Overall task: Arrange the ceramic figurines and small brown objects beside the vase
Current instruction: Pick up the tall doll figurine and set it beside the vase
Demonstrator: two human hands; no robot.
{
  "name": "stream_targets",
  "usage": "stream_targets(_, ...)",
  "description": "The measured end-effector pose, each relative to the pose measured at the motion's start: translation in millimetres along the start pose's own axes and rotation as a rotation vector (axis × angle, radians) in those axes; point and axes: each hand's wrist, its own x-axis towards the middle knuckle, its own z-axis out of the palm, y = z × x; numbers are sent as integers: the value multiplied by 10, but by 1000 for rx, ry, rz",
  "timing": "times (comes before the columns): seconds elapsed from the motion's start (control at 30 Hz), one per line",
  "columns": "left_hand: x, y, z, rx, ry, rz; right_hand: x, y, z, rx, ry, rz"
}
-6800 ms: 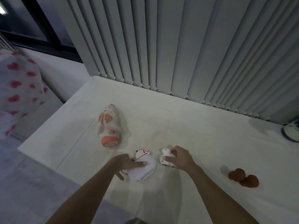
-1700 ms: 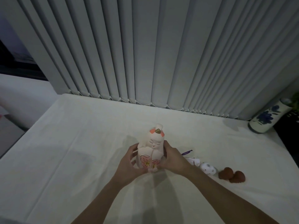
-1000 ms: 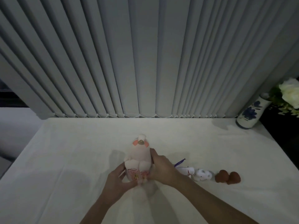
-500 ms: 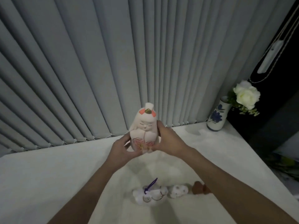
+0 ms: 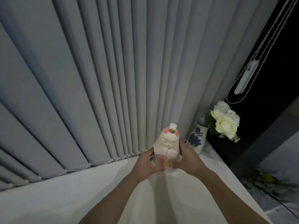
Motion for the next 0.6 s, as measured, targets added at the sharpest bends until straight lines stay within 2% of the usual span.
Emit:
stream_targets(0.23,486,-192,338,47,-6,-30,374,500,-5,23,33,72)
stream_targets(0.6,722,-177,408,137,6,-59,661,725,-60,190,-14,193)
